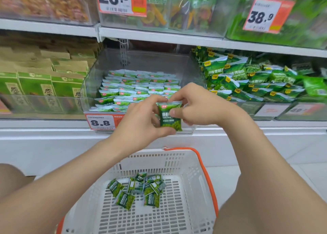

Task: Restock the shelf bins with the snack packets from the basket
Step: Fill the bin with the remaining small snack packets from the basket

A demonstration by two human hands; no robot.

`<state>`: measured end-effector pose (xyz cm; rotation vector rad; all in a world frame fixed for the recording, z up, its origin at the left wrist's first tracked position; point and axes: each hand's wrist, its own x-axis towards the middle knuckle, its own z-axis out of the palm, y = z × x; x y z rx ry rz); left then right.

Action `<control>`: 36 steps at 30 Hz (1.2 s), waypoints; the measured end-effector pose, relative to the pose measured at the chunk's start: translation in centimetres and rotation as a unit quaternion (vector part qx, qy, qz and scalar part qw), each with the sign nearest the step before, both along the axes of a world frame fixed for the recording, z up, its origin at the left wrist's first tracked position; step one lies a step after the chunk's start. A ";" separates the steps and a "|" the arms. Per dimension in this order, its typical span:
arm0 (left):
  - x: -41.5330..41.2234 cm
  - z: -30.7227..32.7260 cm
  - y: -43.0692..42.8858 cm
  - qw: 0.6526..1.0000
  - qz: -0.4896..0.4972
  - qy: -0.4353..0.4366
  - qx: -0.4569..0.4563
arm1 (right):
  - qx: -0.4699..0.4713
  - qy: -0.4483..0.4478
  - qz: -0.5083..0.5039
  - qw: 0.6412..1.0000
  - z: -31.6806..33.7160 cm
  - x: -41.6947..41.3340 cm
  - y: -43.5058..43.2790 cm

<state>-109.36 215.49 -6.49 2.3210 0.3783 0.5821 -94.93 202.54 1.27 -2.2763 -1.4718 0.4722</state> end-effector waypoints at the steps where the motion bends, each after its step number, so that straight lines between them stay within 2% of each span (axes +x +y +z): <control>1: 0.1 0.1 0.2 0.999 0.013 -0.016 0.043 | 0.038 -0.018 -0.024 0.999 -0.4 0.6 0.0; 3: 0.2 0.4 0.9 0.990 0.030 -0.022 0.136 | 0.110 -0.023 -0.079 0.991 -1.1 2.1 0.0; 6: 0.6 0.5 2.9 0.960 0.033 0.047 0.273 | 0.140 -0.055 -0.120 0.981 -2.0 3.5 0.5; 8: 0.8 0.2 3.7 0.948 -0.004 0.086 0.307 | 0.117 -0.080 -0.115 0.983 -2.6 3.5 1.2; 11: 1.4 -0.3 3.9 0.934 -0.064 0.119 0.331 | 0.019 -0.117 -0.081 0.990 -3.3 2.9 2.5; 14: 2.3 -0.3 3.9 0.909 -0.076 0.145 0.384 | -0.046 -0.101 -0.081 0.991 -3.0 2.8 3.1; 18: 3.1 0.1 4.2 0.910 -0.093 0.179 0.363 | -0.107 -0.124 -0.068 0.984 -2.8 3.9 3.5; 22: 3.1 0.3 4.3 0.908 -0.080 0.195 0.363 | -0.119 -0.077 -0.071 0.987 -2.9 3.9 4.0; 25: 3.0 0.5 4.4 0.910 -0.061 0.190 0.362 | -0.094 -0.057 -0.095 0.989 -2.7 4.2 4.3; 29: 2.7 0.6 4.8 0.931 -0.077 0.201 0.296 | -0.133 0.036 -0.115 0.984 -2.4 3.0 4.9; 31: 2.4 0.7 5.1 0.935 -0.078 0.207 0.277 | -0.157 0.039 -0.135 0.978 -1.7 2.6 5.0; 34: 1.8 1.1 5.6 0.935 -0.051 0.188 0.295 | -0.107 0.018 -0.190 0.976 -0.4 3.4 4.9; 36: 1.4 1.6 6.0 0.922 -0.011 0.200 0.331 | -0.057 -0.020 -0.214 0.975 -0.4 4.1 5.2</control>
